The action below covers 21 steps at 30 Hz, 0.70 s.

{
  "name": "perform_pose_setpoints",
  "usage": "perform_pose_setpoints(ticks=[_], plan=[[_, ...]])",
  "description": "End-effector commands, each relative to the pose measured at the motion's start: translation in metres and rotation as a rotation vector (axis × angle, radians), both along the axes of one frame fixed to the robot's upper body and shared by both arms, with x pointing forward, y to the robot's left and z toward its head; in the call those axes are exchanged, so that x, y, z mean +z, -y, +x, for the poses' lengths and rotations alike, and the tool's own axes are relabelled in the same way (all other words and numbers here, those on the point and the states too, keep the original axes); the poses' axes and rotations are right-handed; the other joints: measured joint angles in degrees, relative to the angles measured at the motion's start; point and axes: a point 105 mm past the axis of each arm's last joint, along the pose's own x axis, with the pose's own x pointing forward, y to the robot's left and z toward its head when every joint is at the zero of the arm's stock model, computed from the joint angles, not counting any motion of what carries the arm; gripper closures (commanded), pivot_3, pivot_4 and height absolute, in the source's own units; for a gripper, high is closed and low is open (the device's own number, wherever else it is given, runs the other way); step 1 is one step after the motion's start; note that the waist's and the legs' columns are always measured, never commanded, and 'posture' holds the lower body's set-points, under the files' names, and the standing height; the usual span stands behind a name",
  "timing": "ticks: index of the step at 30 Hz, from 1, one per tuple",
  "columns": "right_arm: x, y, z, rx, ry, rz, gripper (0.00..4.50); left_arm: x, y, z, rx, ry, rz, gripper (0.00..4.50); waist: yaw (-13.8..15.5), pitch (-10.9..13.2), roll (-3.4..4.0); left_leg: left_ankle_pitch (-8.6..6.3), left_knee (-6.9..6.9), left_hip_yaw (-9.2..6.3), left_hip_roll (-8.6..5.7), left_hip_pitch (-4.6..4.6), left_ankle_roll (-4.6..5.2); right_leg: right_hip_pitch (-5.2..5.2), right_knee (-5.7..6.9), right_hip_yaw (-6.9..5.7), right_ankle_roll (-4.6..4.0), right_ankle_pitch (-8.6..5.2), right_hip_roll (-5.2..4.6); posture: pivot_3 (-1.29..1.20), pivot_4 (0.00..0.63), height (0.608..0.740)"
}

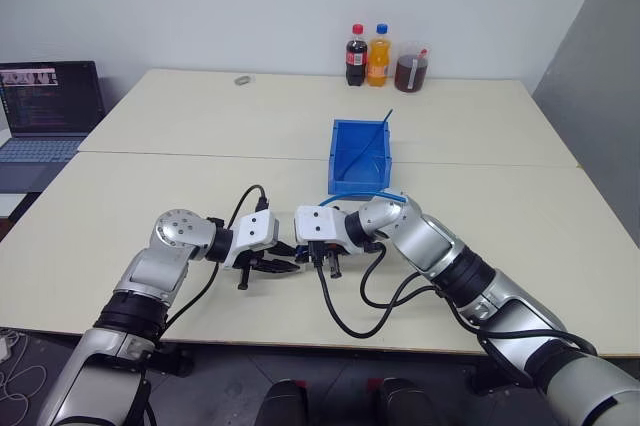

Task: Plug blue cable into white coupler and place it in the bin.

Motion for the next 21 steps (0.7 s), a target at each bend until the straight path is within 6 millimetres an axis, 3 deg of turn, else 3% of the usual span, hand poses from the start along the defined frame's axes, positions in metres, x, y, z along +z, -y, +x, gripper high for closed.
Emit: perform_pose_setpoints(ticks=[1,4,9,11,16,21], plan=[[-0.067,0.030,-0.007,-0.094,-0.182,-0.204,4.33,-0.012,0.007,-0.009,-0.054,-0.035,0.013,3.74,0.0,-0.1,0.01,0.00,-0.01,0.00,0.00,0.05,0.00,0.00,0.00,0.00,0.00,-0.01,0.00,0.00,0.150,0.740],[-0.059,0.025,-0.005,-0.099,-0.169,-0.149,4.33,-0.014,0.004,-0.009,-0.052,-0.034,0.016,3.74,-0.1,-0.1,0.00,-0.04,-0.16,0.07,0.00,0.49,0.00,0.15,-0.01,0.06,-0.37,-0.32,-0.02,0.00,0.150,0.740],[-0.028,0.019,0.004,-0.134,-0.068,0.007,4.33,-0.019,-0.003,-0.011,-0.024,-0.024,0.010,3.74,-0.1,0.0,0.00,-0.10,-0.31,0.12,0.02,0.81,-0.04,0.39,-0.01,0.08,-0.46,-0.45,-0.05,0.00,0.150,0.740],[-0.018,0.019,0.004,-0.140,-0.048,0.053,4.33,-0.021,-0.007,-0.009,-0.001,-0.015,0.016,3.04,-0.1,0.0,0.01,-0.10,-0.33,0.10,0.01,0.79,-0.04,0.38,-0.01,0.06,-0.46,-0.45,-0.05,0.00,0.150,0.740],[0.001,0.022,-0.001,-0.154,-0.016,0.136,4.33,-0.022,-0.015,-0.017,0.010,-0.047,0.007,2.07,-0.2,0.2,-0.19,-0.10,-0.40,0.12,0.05,0.57,-0.05,0.22,0.01,0.08,-0.46,-0.45,-0.02,0.00,0.150,0.740],[0.022,0.023,-0.004,-0.184,0.000,0.230,4.33,-0.008,-0.018,-0.016,0.066,-0.029,-0.074,0.99,-0.2,0.3,-0.19,-0.10,-0.39,-0.02,0.05,-0.12,-0.05,-0.21,0.00,-0.05,-0.17,-0.28,0.00,0.00,0.150,0.740]])
